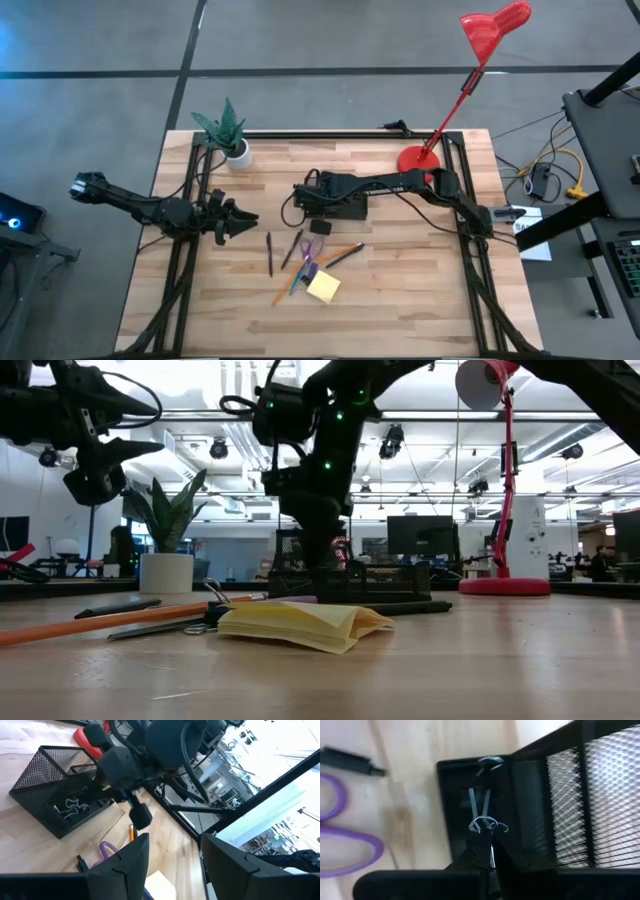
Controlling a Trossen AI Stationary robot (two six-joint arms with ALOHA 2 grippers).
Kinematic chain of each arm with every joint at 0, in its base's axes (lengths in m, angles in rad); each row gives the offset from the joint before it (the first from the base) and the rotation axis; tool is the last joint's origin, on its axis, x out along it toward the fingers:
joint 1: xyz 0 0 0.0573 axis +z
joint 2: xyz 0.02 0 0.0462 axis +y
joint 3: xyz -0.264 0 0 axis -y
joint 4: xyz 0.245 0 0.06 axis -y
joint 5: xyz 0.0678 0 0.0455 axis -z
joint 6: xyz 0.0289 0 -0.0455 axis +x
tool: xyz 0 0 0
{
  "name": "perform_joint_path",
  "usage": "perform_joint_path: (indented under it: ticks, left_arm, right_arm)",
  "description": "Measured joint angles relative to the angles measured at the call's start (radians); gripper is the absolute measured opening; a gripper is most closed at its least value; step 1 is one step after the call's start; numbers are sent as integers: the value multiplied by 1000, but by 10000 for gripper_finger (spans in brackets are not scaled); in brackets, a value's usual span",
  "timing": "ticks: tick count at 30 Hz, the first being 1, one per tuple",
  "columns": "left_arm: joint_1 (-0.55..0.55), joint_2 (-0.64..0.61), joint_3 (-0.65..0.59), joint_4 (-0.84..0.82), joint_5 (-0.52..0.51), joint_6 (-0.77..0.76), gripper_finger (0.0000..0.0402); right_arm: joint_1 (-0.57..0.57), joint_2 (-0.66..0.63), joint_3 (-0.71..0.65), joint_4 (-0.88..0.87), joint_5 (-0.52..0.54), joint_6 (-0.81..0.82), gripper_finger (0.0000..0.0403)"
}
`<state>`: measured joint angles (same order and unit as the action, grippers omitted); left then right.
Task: Pick and place office supplies into organizer
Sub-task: Put the top black binder clip into the black desk organizer
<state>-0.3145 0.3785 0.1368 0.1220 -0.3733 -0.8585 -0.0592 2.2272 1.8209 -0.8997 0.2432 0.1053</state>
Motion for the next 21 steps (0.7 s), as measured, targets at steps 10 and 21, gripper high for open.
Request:
perform_joint_path:
  ticks: [10,21]
  left_arm:
    - [0,1,-10,-1,-2,-1,167]
    - [0,-4,-7,36,-13,-3,167]
  right_arm:
    - [1,0,-31,38,12,-8,8]
    - [0,0,-31,84,22,-57,15]
